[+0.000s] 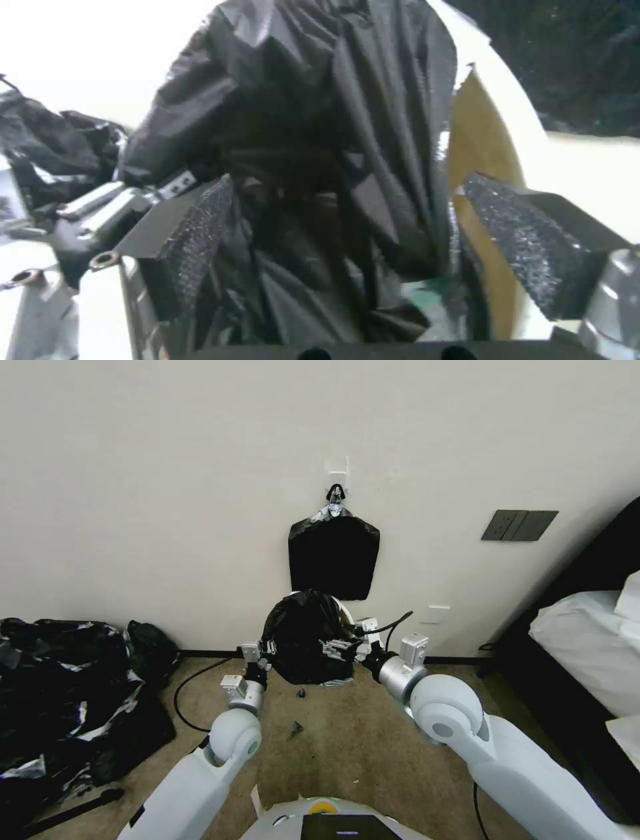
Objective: Place a trash bag onto the trash bin.
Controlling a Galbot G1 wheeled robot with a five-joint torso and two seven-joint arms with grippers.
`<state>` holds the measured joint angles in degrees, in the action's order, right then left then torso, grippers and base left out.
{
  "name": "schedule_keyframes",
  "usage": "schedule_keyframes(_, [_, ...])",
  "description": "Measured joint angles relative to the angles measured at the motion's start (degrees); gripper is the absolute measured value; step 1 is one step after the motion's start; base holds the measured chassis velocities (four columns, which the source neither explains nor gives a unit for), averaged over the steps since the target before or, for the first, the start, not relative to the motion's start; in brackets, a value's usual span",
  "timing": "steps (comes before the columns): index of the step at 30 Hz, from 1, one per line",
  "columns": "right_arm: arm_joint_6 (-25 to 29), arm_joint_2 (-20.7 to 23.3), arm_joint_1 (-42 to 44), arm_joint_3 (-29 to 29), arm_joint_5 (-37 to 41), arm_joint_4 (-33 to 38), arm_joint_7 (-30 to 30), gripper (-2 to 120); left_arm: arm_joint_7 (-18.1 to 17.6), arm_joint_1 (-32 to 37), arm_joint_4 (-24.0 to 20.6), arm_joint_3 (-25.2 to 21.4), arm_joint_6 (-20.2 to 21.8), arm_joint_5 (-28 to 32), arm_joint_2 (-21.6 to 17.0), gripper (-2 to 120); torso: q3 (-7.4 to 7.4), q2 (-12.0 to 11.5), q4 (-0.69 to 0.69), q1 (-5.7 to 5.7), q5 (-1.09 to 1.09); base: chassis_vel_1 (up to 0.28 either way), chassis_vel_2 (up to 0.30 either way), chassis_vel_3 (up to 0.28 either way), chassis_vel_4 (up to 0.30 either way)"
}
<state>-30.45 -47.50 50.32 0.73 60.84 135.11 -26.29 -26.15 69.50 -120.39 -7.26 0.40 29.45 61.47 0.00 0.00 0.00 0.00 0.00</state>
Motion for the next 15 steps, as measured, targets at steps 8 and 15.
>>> schedule_keyframes(8, [-0.22,0.36,0.40,0.02,-0.90,0.34,-0.51,80,-0.04,0.24,-0.54,-0.07,-0.08,-0.36,0.28,1,0.00,0.00,0.00,0.00,0.00,0.000,0.000,0.000,0.000])
schedule_keyframes(15, [-0.22,0.28,0.39,0.02,-0.94,-0.11,-0.70,69,0.71,0.87,-0.97,-0.06,-0.74,-1.53,0.13,1,0.00,0.00,0.00,0.00,0.00,0.000,0.000,0.000,0.000])
